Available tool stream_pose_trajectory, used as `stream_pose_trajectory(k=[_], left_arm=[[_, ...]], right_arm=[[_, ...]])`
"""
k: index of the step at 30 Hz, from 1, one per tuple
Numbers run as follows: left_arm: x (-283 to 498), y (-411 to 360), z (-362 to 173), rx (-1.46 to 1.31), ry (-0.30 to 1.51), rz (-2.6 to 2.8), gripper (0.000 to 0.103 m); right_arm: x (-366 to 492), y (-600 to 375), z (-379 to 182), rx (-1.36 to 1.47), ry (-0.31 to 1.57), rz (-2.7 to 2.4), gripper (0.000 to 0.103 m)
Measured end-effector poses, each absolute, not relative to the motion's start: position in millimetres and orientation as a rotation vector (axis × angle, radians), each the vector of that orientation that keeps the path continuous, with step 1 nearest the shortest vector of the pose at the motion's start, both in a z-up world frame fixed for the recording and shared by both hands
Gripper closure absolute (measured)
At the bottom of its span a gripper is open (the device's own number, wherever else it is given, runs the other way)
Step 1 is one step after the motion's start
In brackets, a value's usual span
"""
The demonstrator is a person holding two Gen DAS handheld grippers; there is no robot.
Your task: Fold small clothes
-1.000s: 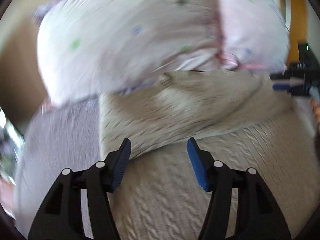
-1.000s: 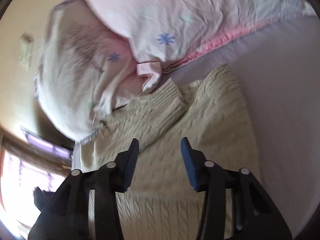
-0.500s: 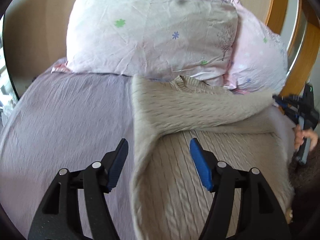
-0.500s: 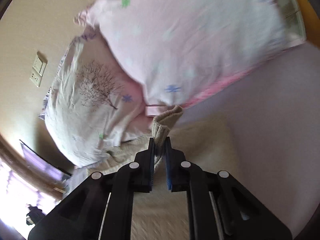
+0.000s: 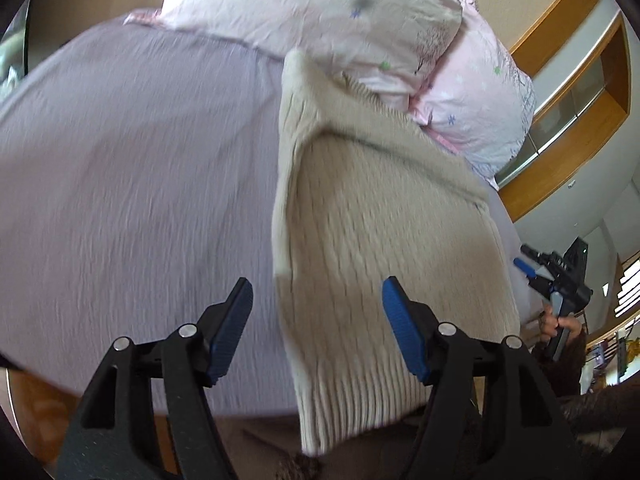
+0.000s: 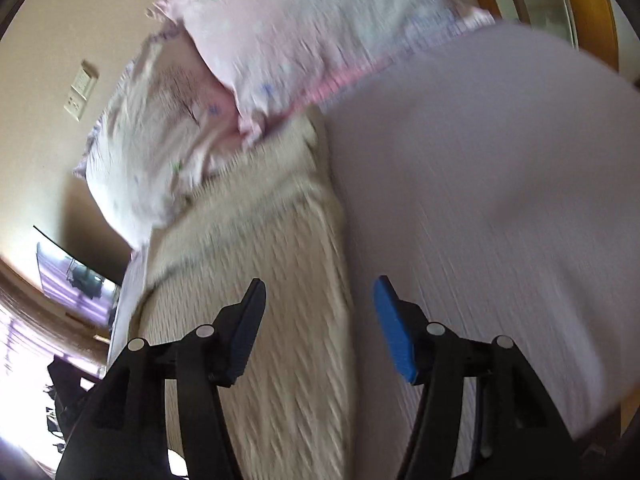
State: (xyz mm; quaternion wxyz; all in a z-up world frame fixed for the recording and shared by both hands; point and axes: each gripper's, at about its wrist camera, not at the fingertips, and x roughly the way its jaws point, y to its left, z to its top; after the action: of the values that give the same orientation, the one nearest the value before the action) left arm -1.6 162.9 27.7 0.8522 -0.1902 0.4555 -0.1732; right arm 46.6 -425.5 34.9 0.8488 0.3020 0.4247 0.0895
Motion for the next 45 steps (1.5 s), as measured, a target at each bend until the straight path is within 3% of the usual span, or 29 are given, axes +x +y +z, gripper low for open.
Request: stream_pose_trajectory(k=[6, 8, 11, 15, 17, 20, 28, 37, 40, 42, 44, 45], left_arm=[[-17, 159, 21, -0.414, 0.974, -0.394, 0.038], [-21, 155, 21, -0.400, 0.981, -0.393, 0.040], [-27, 150, 20, -0.383, 0.990, -0.389, 0.048], [-34, 140, 21, -0.318, 1.019, -0.313, 0.079], [-35, 139, 19, -0.307, 1.040, -0.292, 0.090], [-33, 139, 20, -0.310, 1.046, -0.288, 0.092], [4, 148, 53, -0.399, 0.910, -0.401, 0.094], [176, 163, 91, -0.546, 0.750, -0.360, 0.094], [249, 160, 69, -0.574, 0.780, -0.255, 0.094], [271, 167, 59, -0.647, 0.809, -0.237, 0.094], [274, 181, 55, -0.744, 0.794, -0.244, 0.093], [270, 185, 56, -0.752, 0.779, -0.250, 0.088]], right_arm=[[9, -428, 19, 0.699, 0.932, 0.264, 0.050], [3, -419, 15, 0.721, 0.960, 0.343, 0.058], [-8, -402, 14, 0.689, 0.994, 0.447, 0.060], [-17, -383, 11, 0.668, 1.056, 0.558, 0.071], [-18, -376, 9, 0.654, 1.086, 0.590, 0.086], [-17, -369, 13, 0.633, 1.067, 0.609, 0.093], [18, -384, 69, 0.699, 0.779, 0.653, 0.094], [173, -391, 87, 0.882, 0.626, 0.523, 0.094], [251, -389, 50, 0.962, 0.748, 0.344, 0.091], [274, -389, 35, 0.961, 0.820, 0.266, 0.079], [275, -393, 31, 0.999, 0.802, 0.259, 0.044], [268, -399, 32, 1.017, 0.766, 0.280, 0.033]])
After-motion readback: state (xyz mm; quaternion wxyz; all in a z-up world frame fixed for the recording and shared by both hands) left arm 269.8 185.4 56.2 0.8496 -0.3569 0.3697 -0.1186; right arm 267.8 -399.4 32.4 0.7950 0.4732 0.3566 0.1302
